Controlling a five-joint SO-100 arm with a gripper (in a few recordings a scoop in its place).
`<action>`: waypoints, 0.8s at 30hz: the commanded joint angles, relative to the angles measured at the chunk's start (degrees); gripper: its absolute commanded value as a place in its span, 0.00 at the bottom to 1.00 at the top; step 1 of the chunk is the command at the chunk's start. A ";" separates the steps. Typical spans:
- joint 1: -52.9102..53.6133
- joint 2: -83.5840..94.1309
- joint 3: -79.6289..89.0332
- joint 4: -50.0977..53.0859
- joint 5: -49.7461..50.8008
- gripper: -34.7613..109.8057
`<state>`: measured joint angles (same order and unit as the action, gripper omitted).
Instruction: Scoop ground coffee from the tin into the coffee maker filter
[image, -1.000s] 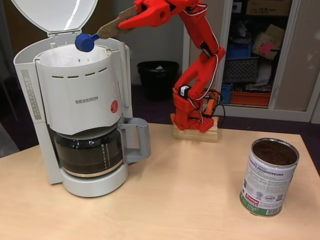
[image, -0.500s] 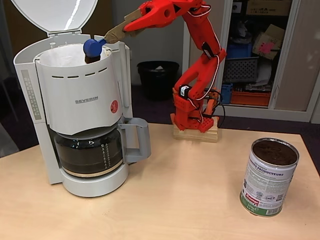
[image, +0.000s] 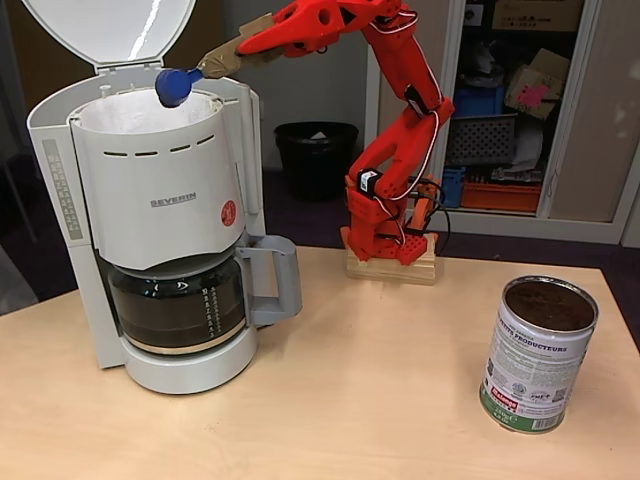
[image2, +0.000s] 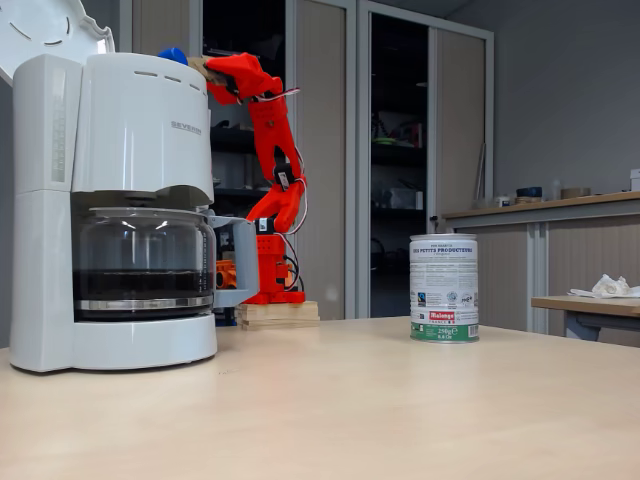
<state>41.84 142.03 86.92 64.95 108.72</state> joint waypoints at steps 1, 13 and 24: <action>0.79 0.18 1.05 -1.76 3.87 0.24; -1.14 1.76 4.39 -7.82 20.21 0.24; -0.18 3.87 7.91 -15.38 23.64 0.24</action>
<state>40.78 144.93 95.01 50.19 134.91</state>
